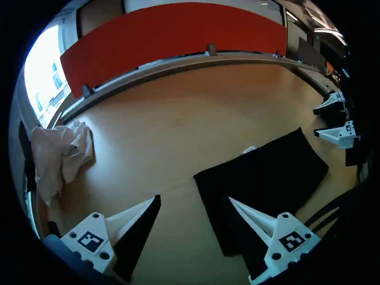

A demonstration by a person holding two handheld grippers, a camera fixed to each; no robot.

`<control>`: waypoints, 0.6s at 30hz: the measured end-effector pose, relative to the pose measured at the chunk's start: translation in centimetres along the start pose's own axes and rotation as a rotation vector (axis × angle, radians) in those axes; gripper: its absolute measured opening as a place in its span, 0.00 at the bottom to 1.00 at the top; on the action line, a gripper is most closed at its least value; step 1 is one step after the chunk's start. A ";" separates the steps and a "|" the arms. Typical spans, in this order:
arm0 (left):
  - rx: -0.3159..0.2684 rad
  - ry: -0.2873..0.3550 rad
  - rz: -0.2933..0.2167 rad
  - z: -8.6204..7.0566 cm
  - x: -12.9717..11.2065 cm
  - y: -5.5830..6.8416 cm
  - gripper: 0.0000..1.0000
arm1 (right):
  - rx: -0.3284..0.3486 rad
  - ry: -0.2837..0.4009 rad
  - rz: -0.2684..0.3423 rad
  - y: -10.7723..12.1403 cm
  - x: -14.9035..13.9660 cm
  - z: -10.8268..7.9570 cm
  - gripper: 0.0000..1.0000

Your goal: Fold towel

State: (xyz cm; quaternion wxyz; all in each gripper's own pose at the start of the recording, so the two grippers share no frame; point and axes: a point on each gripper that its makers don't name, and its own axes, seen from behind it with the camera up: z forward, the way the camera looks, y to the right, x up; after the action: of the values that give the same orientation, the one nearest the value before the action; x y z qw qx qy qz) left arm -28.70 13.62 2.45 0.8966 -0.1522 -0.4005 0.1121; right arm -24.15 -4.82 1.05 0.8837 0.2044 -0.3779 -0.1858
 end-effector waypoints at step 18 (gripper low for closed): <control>-0.008 -0.014 -0.082 -5.1 -5.3 0.9 0.94 | 0.013 0.015 0.021 -3.1 -3.0 -5.3 0.94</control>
State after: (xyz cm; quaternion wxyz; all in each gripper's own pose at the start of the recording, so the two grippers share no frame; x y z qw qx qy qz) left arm -28.40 11.81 -4.75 0.8971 -0.1385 -0.4129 0.0748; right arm -22.71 -4.87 -5.62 0.8871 0.2075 -0.3743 -0.1727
